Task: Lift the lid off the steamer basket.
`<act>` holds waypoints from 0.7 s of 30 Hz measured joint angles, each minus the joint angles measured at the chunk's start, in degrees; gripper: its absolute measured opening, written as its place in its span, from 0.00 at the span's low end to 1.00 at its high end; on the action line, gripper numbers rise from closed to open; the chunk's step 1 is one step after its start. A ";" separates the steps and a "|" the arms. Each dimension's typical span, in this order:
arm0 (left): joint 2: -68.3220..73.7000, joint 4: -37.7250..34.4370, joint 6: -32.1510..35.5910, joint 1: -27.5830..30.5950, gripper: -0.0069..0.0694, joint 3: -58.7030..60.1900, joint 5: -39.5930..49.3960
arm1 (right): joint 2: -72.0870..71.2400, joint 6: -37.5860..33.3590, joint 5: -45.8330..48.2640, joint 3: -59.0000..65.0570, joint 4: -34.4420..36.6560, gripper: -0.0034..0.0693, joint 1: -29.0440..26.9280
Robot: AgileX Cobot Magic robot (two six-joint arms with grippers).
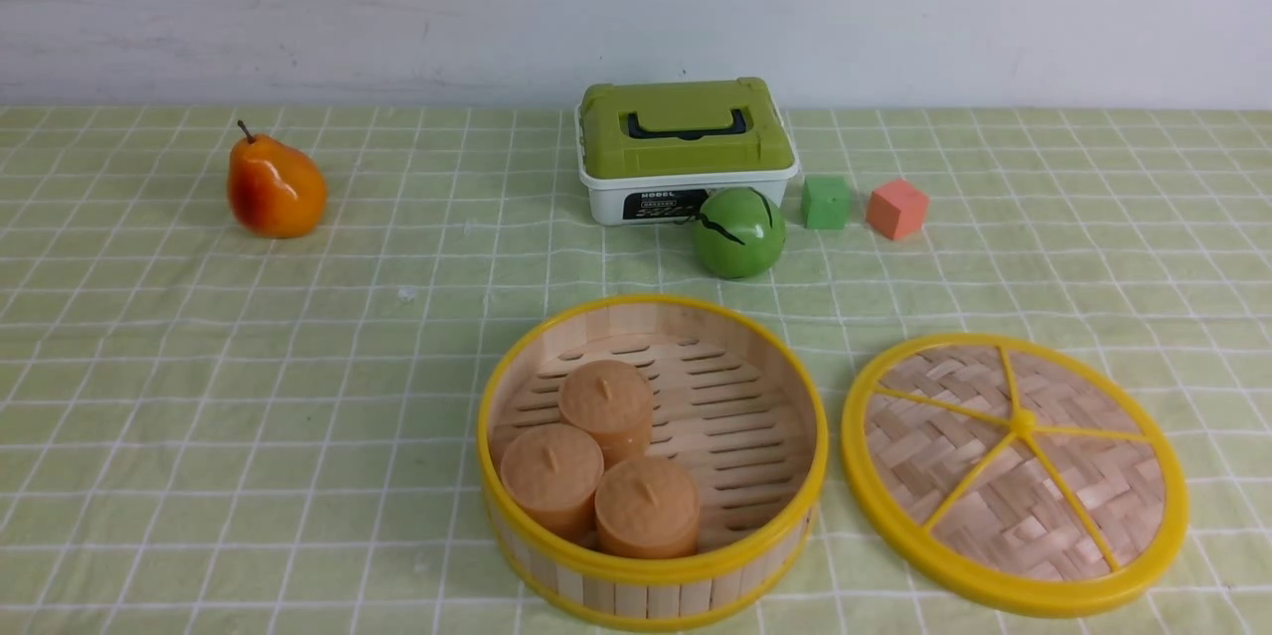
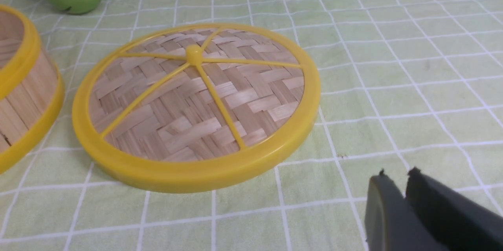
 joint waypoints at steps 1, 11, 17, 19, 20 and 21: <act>0.00 0.00 0.00 0.00 0.40 0.00 0.00 | 0.00 0.00 0.00 0.00 0.00 0.12 0.00; 0.00 0.00 0.00 0.00 0.40 0.00 0.00 | 0.00 0.00 0.02 0.00 0.00 0.12 0.00; 0.00 0.00 0.00 0.00 0.40 0.00 0.00 | 0.00 0.00 0.02 0.00 0.00 0.13 0.00; 0.00 0.00 0.00 0.00 0.40 0.00 0.00 | 0.00 0.00 0.02 0.00 0.00 0.14 0.00; 0.00 0.00 0.00 0.00 0.40 0.00 0.00 | 0.00 0.00 0.02 0.00 0.00 0.14 0.00; 0.00 0.00 0.00 0.00 0.40 0.00 0.00 | 0.00 0.00 0.02 0.00 0.00 0.14 0.00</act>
